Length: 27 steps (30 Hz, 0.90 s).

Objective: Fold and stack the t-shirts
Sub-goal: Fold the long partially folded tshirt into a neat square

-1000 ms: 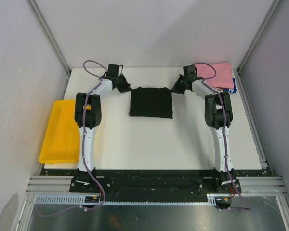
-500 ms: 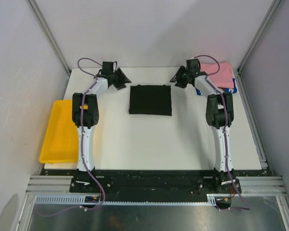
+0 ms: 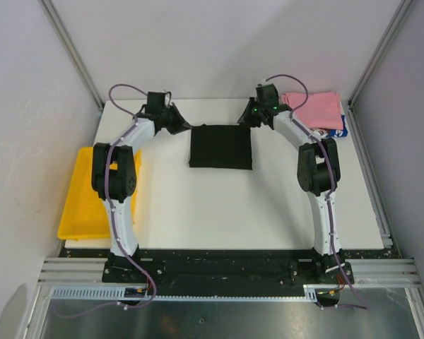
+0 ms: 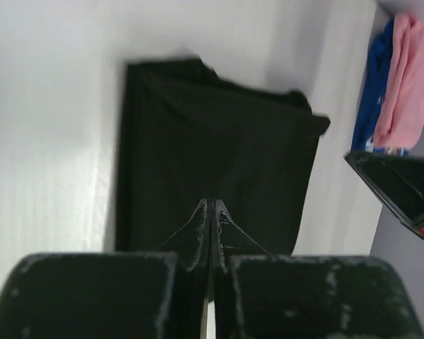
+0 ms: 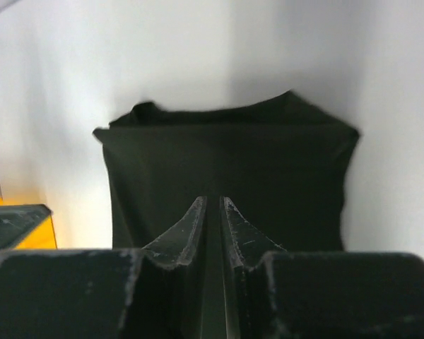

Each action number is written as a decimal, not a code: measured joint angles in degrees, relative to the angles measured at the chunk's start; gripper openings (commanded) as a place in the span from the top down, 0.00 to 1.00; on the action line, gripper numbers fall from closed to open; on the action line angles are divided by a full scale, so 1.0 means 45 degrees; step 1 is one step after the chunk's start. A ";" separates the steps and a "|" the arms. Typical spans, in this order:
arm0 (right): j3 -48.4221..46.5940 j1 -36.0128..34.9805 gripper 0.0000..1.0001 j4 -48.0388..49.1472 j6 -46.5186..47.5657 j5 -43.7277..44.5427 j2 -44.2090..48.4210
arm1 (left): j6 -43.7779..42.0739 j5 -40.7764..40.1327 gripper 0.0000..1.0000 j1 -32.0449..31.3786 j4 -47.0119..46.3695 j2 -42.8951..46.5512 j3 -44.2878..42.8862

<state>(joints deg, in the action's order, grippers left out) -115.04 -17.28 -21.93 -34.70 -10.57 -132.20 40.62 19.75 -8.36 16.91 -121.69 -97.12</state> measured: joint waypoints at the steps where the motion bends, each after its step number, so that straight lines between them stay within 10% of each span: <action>1: 0.0078 -0.0185 0.85 0.0112 0.0005 -0.0044 0.0000 | 0.0063 0.0044 1.00 -0.0185 0.0005 0.0199 0.0272; 27: -0.1734 0.0355 0.81 0.0646 -0.0024 -0.0758 -0.2783 | 0.0826 -0.0753 1.00 -0.1049 -0.0384 0.2147 0.6023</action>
<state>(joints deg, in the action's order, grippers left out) -122.85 -15.68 -19.03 -34.81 -13.98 -144.73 44.34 16.36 -13.08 15.18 -112.03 -70.02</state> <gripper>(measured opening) 0.175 0.003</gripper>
